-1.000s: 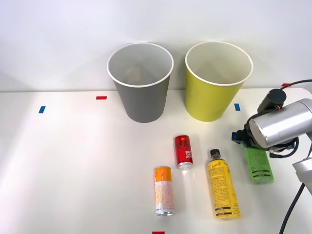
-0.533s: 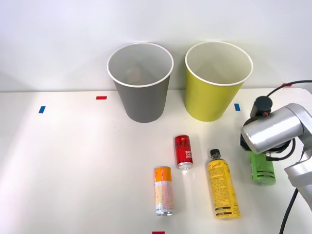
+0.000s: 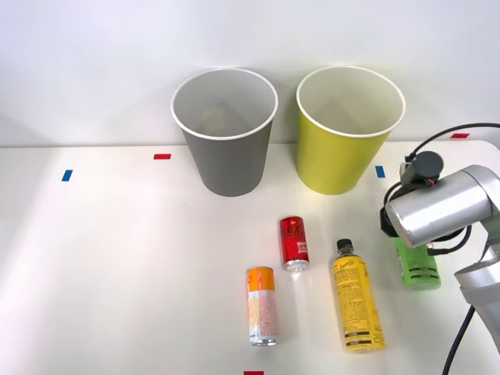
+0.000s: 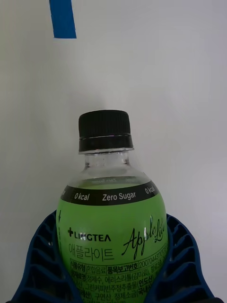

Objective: Put cans in the gray bin, plastic bottles in the light green bin

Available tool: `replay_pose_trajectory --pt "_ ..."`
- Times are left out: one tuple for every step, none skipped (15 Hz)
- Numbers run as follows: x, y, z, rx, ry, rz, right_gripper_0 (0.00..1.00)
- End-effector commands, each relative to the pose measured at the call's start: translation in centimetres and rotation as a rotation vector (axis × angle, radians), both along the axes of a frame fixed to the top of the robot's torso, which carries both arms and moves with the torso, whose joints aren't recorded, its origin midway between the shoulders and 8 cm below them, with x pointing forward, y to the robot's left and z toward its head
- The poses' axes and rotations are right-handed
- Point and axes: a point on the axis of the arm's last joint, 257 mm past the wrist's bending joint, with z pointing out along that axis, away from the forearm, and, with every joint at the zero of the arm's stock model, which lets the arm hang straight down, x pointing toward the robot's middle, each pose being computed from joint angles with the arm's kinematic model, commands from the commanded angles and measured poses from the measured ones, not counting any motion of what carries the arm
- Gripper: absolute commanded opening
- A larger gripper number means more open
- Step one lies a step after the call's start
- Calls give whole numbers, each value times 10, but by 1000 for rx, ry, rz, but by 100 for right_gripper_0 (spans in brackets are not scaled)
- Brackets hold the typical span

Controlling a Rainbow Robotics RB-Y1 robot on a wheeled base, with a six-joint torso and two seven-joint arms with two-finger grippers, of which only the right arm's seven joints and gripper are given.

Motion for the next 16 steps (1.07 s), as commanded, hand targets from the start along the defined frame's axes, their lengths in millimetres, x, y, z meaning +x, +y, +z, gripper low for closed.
replay_pose_trajectory --pt "2 26 45 55 -81 196 0" --pt "0 34 54 75 -108 237 0" --pt "-2 38 65 78 -144 276 0" --pt "-7 43 75 91 -192 311 0" --pt "-9 45 88 88 -252 329 0" --pt "-10 48 97 88 -299 342 0" --pt "-12 54 109 94 -356 356 0" --pt "-14 55 116 96 -395 359 0" --pt "-16 56 124 97 -433 366 0" --pt "-20 59 135 103 -488 376 0" --pt "-22 63 145 118 -532 385 0" --pt "-23 73 157 160 -580 408 0" --pt "-23 78 169 200 -616 423 0" --pt "-23 84 183 246 -661 434 0" --pt "-24 93 200 289 -713 455 0" --pt "-25 99 214 314 -753 470 0"
